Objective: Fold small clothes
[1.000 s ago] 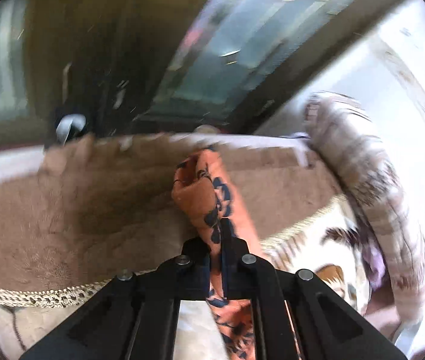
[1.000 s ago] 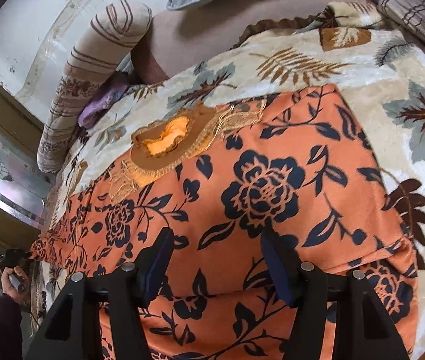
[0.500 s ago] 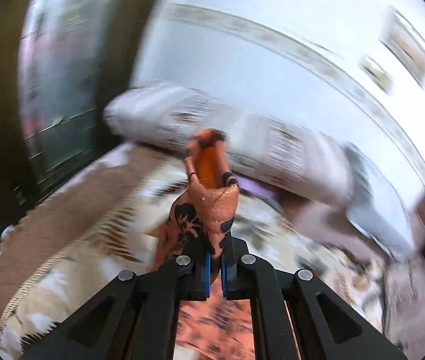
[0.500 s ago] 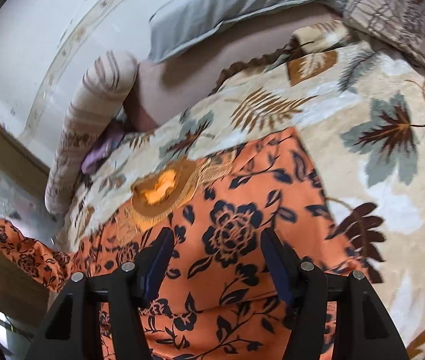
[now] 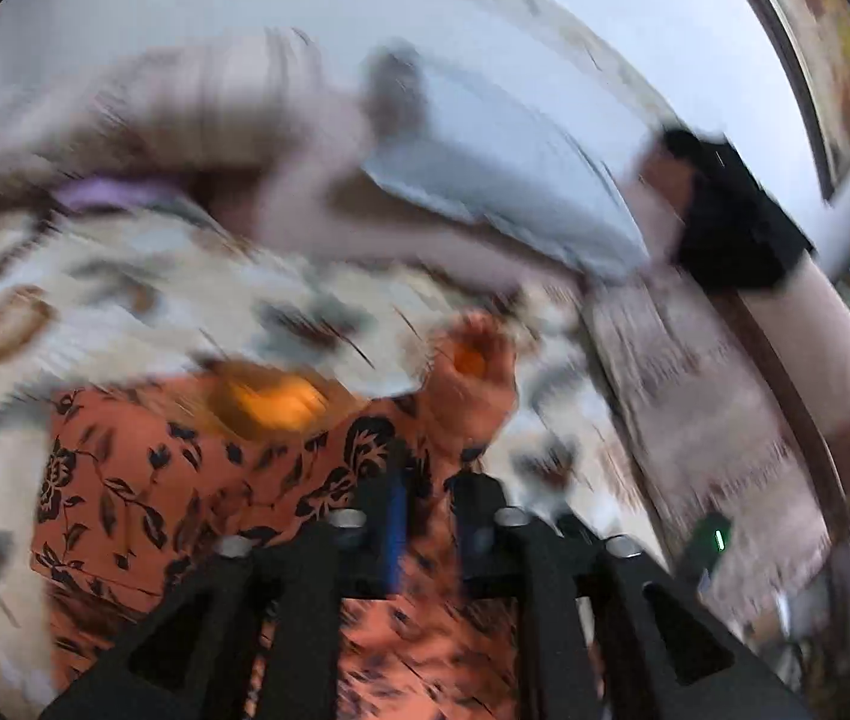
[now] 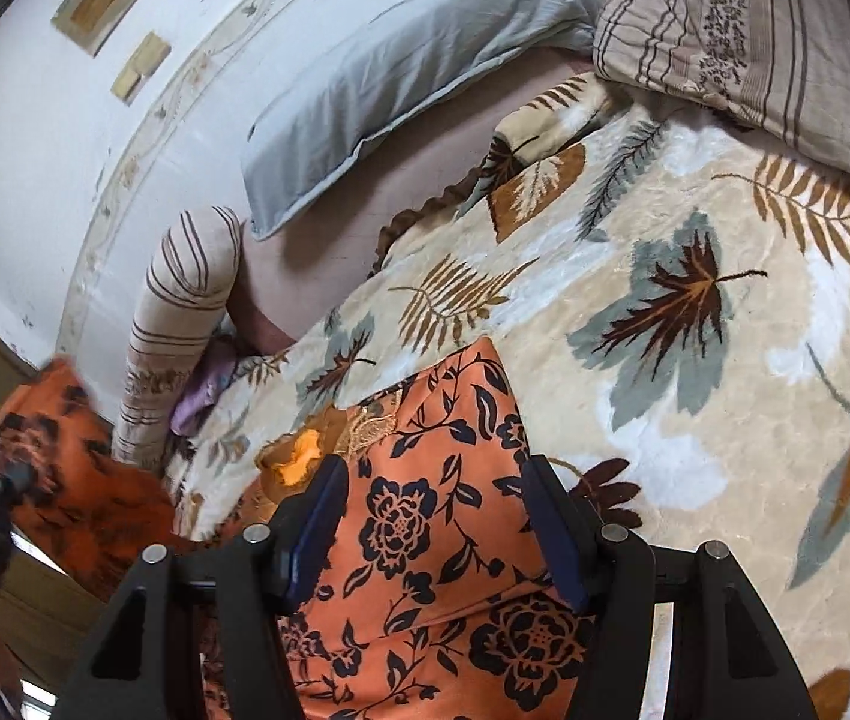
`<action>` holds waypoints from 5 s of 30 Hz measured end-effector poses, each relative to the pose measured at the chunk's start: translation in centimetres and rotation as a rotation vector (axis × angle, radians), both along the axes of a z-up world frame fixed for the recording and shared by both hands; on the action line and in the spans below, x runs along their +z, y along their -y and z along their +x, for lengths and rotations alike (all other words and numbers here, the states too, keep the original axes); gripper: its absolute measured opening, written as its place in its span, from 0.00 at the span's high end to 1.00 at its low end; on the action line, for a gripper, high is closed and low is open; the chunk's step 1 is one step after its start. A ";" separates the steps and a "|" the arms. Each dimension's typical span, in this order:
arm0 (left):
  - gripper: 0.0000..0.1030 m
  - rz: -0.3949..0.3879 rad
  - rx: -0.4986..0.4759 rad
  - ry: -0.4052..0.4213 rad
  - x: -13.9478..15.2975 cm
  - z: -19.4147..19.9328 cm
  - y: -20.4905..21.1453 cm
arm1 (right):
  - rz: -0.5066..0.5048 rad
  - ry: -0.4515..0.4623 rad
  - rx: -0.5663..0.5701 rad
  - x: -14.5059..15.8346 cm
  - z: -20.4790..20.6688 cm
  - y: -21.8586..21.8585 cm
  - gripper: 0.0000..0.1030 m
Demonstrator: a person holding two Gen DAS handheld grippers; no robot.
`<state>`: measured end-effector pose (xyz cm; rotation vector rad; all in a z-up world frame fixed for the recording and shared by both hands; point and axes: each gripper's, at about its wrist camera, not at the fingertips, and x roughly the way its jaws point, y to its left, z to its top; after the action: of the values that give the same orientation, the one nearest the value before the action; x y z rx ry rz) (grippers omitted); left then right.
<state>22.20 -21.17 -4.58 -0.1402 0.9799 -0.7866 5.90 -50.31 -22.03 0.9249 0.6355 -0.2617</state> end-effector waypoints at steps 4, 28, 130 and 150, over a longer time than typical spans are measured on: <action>0.42 0.009 0.004 0.053 -0.5 -0.6 -0.7 | 0.105 0.050 0.019 -0.6 0.0 0.5 0.25; 0.40 0.412 0.510 0.155 -19.0 3.7 -18.3 | -0.379 -0.243 0.259 -1.9 5.8 -9.7 0.94; 0.26 0.532 0.275 0.221 -21.0 -16.7 -17.4 | -0.187 -0.283 0.438 -5.8 -8.8 -18.0 0.41; 0.24 0.403 0.361 0.415 -7.6 -22.7 -18.0 | -0.443 0.067 0.286 9.1 -15.4 -21.7 0.41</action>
<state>-0.50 -3.13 -12.19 0.1875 0.6725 -0.2592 -9.55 -28.60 -12.88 0.4097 0.6079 -0.1067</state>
